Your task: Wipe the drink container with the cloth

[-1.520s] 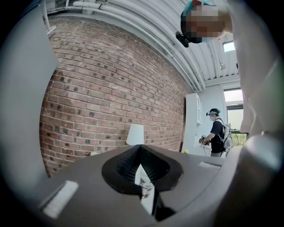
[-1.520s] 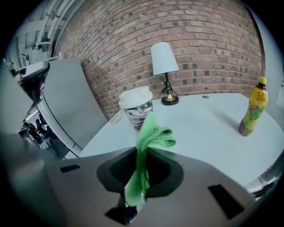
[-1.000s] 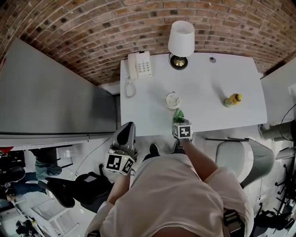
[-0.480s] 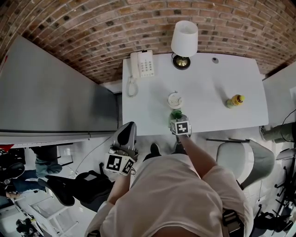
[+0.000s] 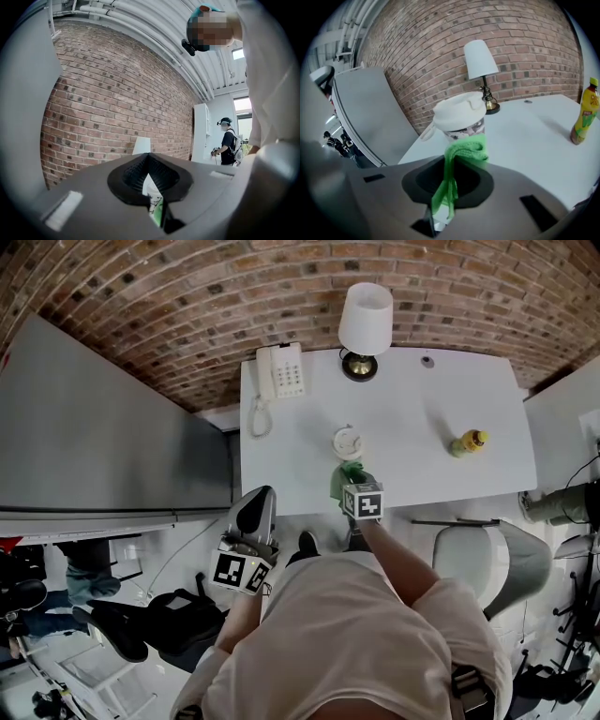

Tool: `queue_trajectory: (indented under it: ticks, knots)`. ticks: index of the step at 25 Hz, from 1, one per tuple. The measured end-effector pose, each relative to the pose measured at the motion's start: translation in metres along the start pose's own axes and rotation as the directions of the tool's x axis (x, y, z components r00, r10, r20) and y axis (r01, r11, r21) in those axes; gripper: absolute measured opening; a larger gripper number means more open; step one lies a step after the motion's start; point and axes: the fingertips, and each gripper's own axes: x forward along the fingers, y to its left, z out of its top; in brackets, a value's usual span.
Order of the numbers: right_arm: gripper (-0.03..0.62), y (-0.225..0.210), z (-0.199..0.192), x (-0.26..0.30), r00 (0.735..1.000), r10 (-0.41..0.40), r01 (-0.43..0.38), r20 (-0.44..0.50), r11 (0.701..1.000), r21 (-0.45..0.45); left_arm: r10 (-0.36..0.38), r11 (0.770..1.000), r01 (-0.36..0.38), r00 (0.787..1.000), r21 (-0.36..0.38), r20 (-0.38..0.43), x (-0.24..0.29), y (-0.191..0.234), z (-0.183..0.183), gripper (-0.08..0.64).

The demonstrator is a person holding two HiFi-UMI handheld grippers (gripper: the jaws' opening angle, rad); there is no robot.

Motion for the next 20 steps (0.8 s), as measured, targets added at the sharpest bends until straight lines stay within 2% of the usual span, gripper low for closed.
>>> queue_trajectory:
  ticks: [7, 20]
  knots:
    - [0.054, 0.009, 0.015, -0.018, 0.998, 0.016, -0.019, 0.053, 0.999, 0.050, -0.021, 1.000, 0.021, 1.000, -0.001, 0.005, 0.002, -0.005, 0.000, 0.009]
    - [0.054, 0.020, 0.025, -0.036, 0.995, 0.025, -0.029, 0.096, 0.998, 0.048, -0.050, 0.999, 0.049, 0.999, 0.003, 0.014, 0.004, -0.007, 0.003, 0.009]
